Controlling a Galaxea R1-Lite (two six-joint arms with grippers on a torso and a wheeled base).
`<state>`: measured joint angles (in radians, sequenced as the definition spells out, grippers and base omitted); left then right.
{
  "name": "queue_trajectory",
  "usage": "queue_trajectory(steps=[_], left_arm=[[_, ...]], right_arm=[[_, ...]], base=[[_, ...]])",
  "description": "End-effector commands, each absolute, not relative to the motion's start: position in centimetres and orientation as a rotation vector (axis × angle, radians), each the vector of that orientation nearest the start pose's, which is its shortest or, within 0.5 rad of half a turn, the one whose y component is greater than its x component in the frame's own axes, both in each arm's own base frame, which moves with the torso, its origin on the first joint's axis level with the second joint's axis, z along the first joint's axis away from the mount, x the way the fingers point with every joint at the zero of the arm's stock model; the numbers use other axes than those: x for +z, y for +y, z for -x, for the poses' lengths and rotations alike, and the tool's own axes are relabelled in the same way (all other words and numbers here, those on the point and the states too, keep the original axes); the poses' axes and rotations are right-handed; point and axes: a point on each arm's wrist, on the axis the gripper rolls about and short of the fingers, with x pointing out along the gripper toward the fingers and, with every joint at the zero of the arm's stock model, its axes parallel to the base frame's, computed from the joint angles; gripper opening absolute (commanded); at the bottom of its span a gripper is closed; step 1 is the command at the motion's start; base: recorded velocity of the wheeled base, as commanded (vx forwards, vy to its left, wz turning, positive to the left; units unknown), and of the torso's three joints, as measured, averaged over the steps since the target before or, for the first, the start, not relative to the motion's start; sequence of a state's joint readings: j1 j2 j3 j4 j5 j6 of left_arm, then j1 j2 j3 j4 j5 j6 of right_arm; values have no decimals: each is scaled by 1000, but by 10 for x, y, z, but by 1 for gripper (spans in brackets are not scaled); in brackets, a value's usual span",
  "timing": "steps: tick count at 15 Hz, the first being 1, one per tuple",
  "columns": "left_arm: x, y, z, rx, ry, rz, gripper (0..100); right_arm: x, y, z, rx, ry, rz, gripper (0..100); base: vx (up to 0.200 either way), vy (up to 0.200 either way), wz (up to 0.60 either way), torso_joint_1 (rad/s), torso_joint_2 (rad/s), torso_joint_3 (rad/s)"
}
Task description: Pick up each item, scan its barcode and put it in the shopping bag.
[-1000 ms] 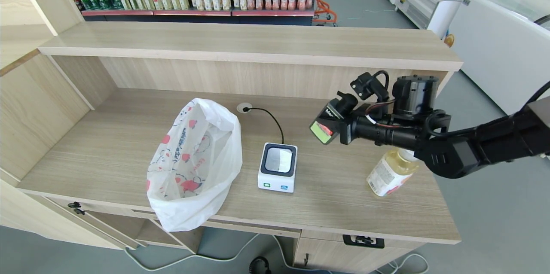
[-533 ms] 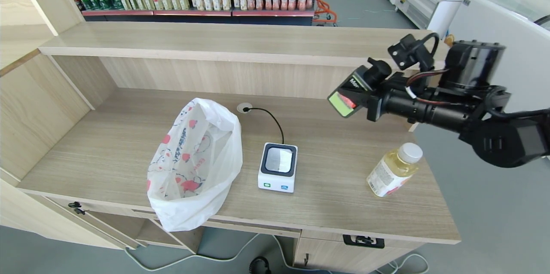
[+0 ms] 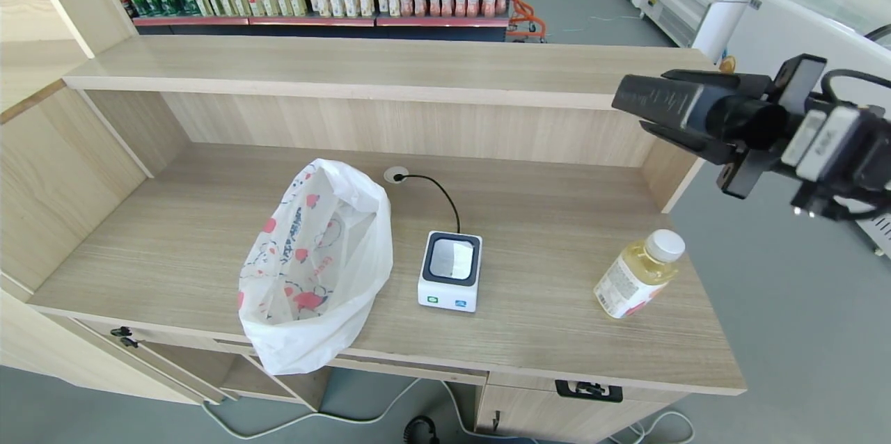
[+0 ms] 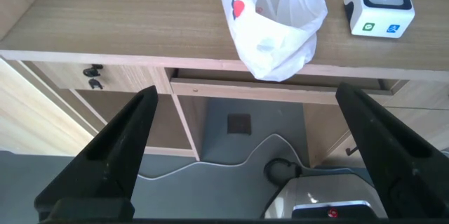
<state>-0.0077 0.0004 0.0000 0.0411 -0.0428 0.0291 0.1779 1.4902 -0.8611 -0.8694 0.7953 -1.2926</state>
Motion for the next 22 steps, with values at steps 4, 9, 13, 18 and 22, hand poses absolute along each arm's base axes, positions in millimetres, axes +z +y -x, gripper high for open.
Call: queue_trajectory(steps=[4,9,13,18,22], left_arm=[[71,-1,23,-51,41,-30,100],[71,-1,23,-51,41,-28,100],[71,-1,23,-51,41,-28,100],[71,-1,23,-51,41,-28,100],[71,-1,23,-51,41,-28,100]], right_arm=[[311,79,-198,414,-1669,1761,0],[282,128,-151,321,-2075,1557,0],[255,127,-137,392,-2072,1560,0],[256,121,-128,386,-2091,1564,0],[252,120,-127,439,-2098,1567,0]], base=[[0,0,0,0,0,0],[0,0,0,0,0,0],[0,0,0,0,0,0],[0,0,0,0,0,0],[0,0,0,0,0,0]])
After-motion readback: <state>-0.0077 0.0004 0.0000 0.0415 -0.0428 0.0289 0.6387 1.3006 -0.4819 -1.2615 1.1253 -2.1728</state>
